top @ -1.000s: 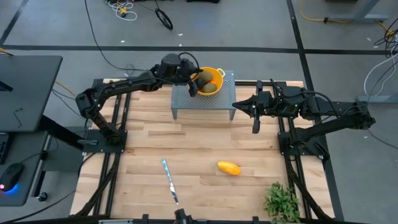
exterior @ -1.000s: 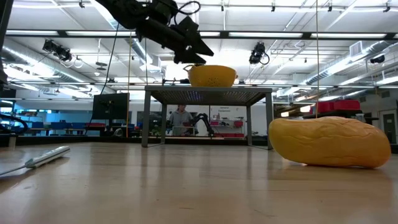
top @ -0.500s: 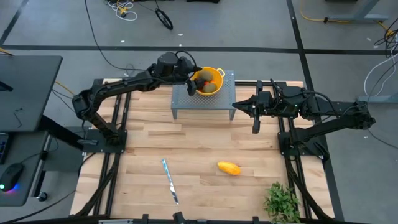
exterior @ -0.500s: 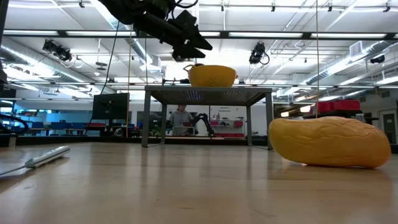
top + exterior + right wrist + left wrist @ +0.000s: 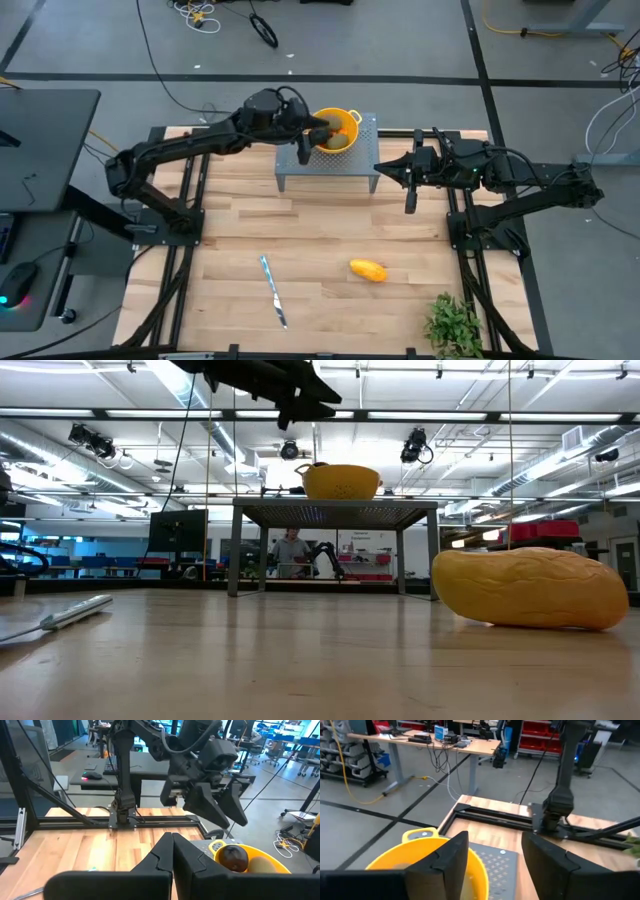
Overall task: Pick & Place Fruit
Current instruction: Put the mango into the yellow colander bowl on the shelf
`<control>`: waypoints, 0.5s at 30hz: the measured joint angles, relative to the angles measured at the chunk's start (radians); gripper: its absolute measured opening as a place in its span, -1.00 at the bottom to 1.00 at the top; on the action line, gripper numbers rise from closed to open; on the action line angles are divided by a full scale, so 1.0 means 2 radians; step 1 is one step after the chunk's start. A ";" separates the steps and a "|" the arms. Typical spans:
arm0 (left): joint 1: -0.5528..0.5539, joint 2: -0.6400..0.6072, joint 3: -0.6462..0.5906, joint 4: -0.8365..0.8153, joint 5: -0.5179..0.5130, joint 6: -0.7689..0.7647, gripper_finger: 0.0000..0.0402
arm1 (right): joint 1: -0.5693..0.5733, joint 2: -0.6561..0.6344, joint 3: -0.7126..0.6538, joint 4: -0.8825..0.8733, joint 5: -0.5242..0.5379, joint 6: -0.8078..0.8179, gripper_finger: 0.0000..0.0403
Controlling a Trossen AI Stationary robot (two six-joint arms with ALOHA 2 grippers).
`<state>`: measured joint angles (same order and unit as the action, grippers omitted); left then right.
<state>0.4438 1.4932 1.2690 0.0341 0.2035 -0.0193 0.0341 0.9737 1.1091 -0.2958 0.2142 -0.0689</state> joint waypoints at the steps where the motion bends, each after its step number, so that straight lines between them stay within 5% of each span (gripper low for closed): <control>1: -0.003 -0.002 0.000 0.000 0.000 -0.005 -0.06 | 0.000 0.000 0.000 0.000 0.000 0.000 -0.98; 15: -0.069 -0.009 0.000 -0.001 0.000 -0.050 -0.31 | 0.000 0.000 0.000 0.000 -0.002 0.000 -0.98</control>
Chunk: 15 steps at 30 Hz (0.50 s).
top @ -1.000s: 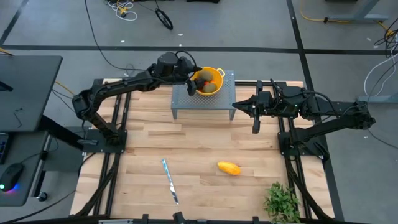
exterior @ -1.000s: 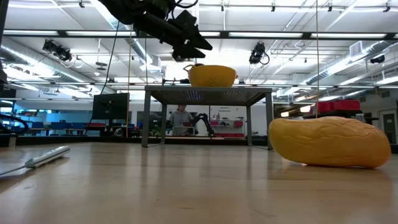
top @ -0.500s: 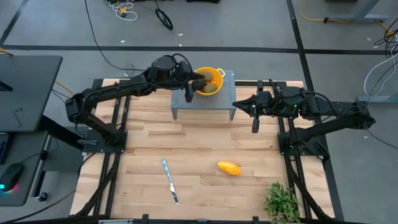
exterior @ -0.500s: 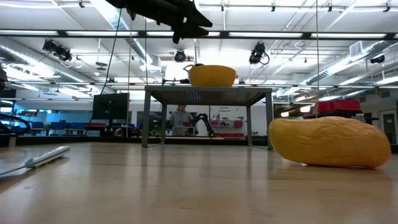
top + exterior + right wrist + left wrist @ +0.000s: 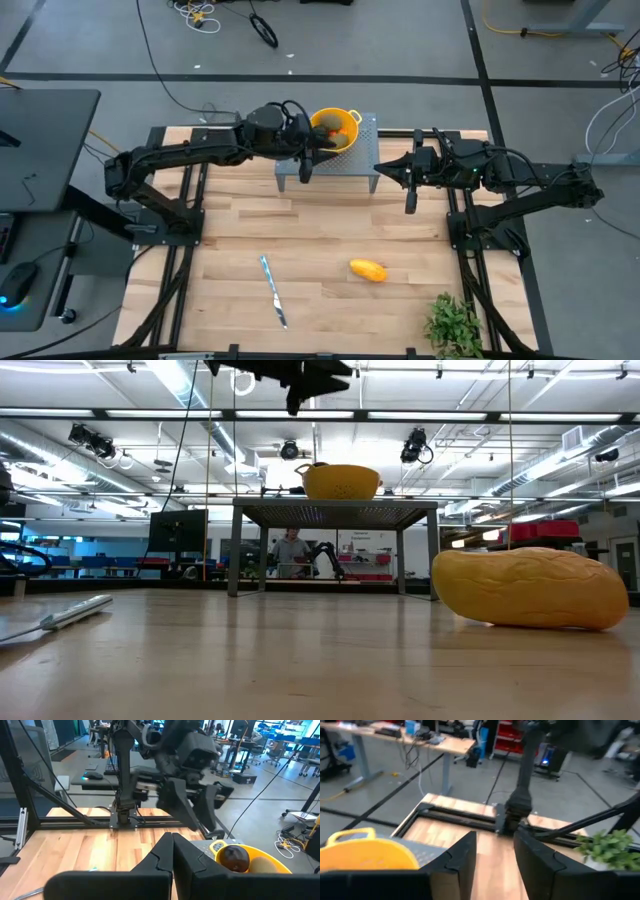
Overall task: Pick & Place Fruit
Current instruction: Put the mango into the yellow colander bowl on the shelf
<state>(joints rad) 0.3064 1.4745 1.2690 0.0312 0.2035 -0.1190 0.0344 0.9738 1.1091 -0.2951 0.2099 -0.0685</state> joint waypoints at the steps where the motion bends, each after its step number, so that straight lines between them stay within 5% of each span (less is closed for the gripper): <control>1: -0.006 -0.001 0.000 0.003 0.000 0.000 -0.34 | 0.000 0.000 0.000 0.000 0.000 0.000 -0.98; 15: -0.041 -0.010 0.000 0.024 -0.004 -0.016 -0.67 | 0.000 0.000 0.000 0.004 -0.001 0.000 -0.98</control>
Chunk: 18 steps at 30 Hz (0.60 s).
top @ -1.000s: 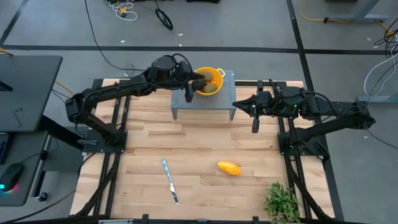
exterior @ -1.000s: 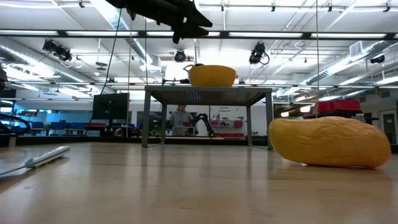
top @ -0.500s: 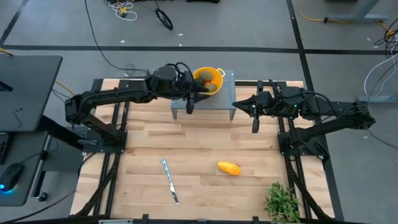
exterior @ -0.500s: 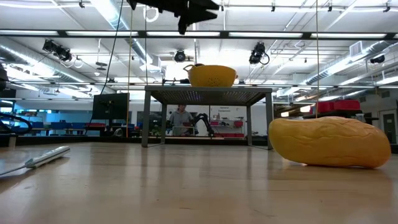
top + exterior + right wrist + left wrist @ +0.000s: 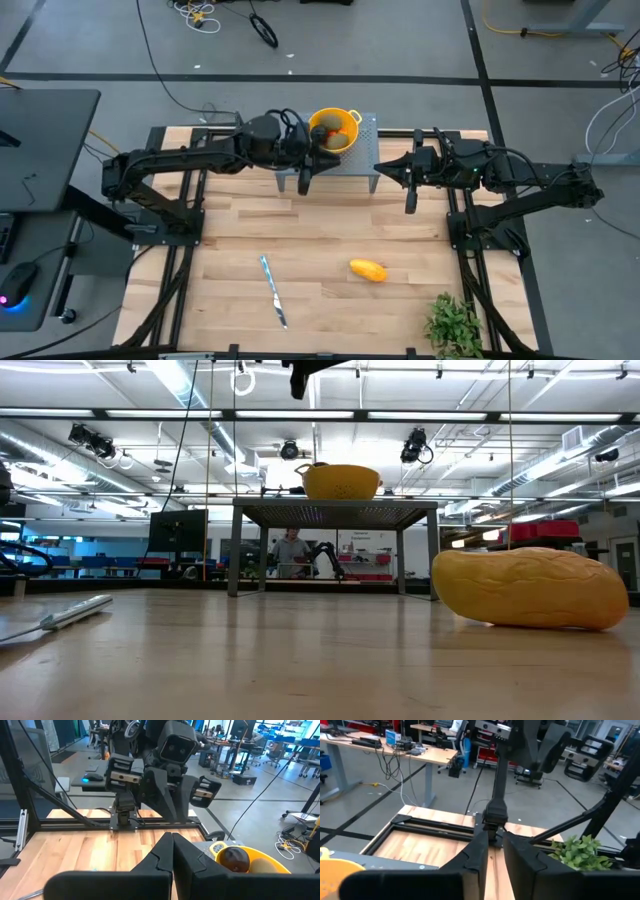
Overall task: Pick & Place Fruit
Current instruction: Put the mango into the yellow colander bowl on the shelf
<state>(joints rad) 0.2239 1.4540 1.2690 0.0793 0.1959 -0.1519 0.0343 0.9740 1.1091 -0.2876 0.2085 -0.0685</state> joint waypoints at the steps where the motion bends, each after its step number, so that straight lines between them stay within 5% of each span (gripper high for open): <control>1: -0.001 0.000 0.000 0.001 0.000 -0.004 -0.69 | 0.000 0.000 0.000 0.000 0.000 0.000 -0.98; 11: -0.001 -0.002 0.000 0.003 0.000 -0.031 -0.96 | 0.000 0.000 0.000 0.000 0.000 -0.020 -0.98; 18: -0.006 -0.022 0.000 0.007 0.000 -0.032 -0.97 | 0.000 0.000 0.000 0.000 0.000 -0.028 -0.98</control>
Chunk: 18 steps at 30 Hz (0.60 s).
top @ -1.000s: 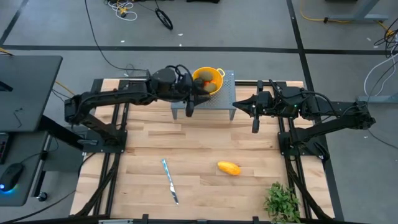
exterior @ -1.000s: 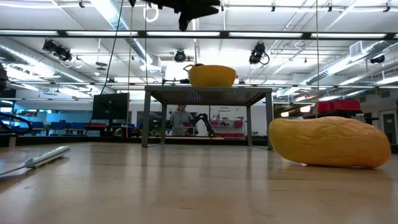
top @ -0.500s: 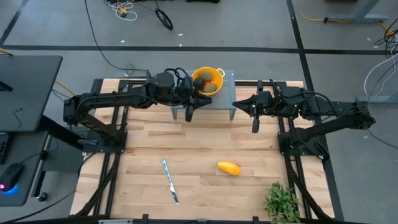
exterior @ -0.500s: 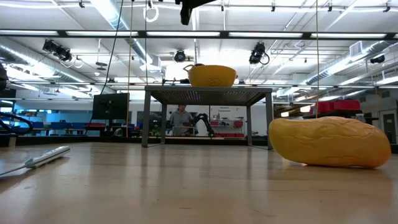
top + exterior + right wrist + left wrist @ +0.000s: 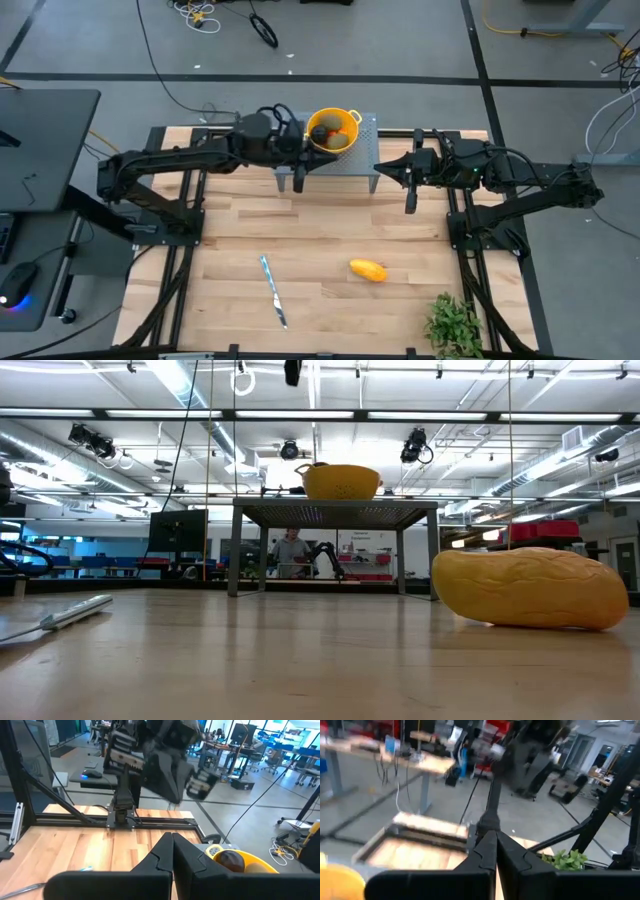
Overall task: Pick & Place Fruit
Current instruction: Put the mango into the yellow colander bowl on the shelf
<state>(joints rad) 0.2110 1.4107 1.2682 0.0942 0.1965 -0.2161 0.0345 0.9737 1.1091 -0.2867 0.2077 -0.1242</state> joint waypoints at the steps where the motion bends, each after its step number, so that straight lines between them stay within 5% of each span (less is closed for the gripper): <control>1: -0.004 -0.005 0.000 0.002 0.000 0.010 -0.98 | 0.000 0.000 0.000 0.000 0.000 0.000 -0.98; 10: -0.044 -0.063 0.000 -0.007 -0.004 0.053 -0.98 | 0.001 0.000 0.000 -0.001 -0.036 -0.001 -0.98; 18: -0.089 -0.104 0.000 -0.083 -0.069 0.105 -0.98 | 0.001 0.000 0.000 -0.001 -0.039 -0.024 -0.98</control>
<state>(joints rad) 0.0326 1.2030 1.2686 -0.0716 0.0583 -0.0063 0.0357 0.9737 1.1091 -0.2878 0.1290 -0.1726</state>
